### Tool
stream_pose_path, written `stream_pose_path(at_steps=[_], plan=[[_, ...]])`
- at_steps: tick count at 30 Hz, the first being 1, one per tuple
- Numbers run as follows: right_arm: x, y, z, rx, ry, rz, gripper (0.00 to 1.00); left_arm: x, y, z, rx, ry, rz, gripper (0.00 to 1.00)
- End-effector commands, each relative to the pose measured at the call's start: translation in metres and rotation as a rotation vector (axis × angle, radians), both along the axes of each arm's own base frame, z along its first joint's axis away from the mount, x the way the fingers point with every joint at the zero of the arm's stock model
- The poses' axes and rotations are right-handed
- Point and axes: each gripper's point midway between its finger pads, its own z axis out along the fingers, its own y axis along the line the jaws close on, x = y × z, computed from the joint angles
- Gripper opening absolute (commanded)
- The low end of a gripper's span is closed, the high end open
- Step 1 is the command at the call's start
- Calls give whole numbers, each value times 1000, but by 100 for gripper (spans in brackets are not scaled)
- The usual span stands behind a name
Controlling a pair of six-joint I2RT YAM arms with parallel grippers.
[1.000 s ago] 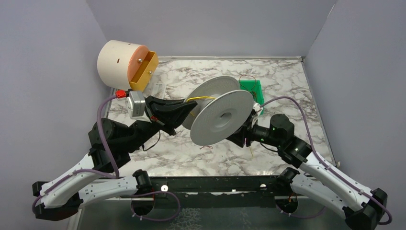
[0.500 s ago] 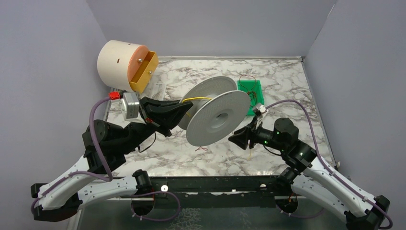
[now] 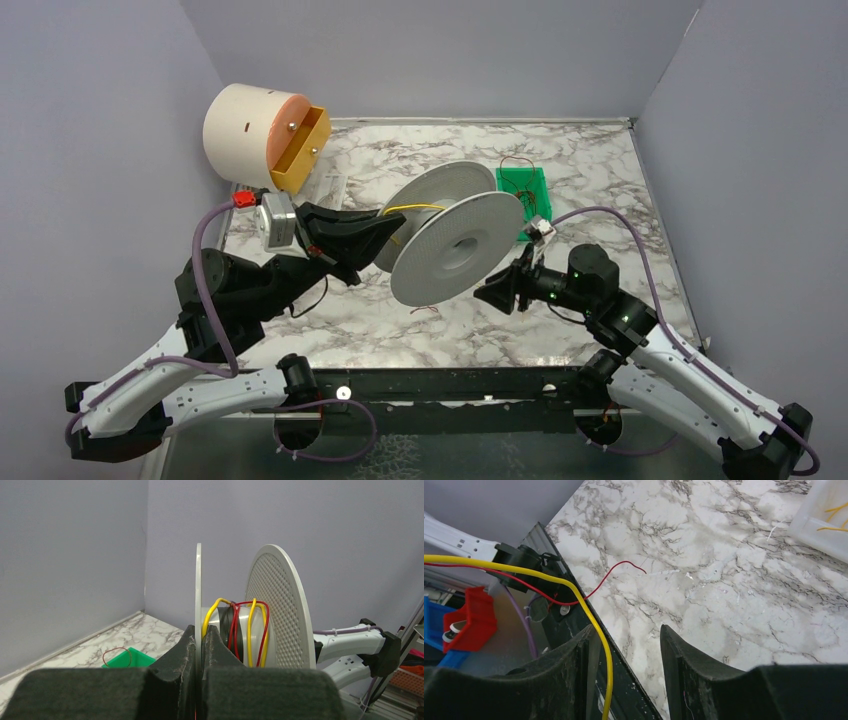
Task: Wrap the cables
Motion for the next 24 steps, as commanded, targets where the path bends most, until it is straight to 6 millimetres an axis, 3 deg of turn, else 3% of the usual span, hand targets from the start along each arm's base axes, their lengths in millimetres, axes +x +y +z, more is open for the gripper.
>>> stream_pose_path(at_steps=[1,12,18,24], plan=[[-7,8,24,67,-24,59,54,-12,14,37,-105,-63,-19,0],[-6,11,44,107,-60,66,75,-10,8,32,-86,-56,-26,0],[-1,3,49,90,-68,9,76,-11,9,33,-85,-59,-28,0],[3,-14,40,26,-67,-74,76,-12,11,34,-85,-62,-26,0]])
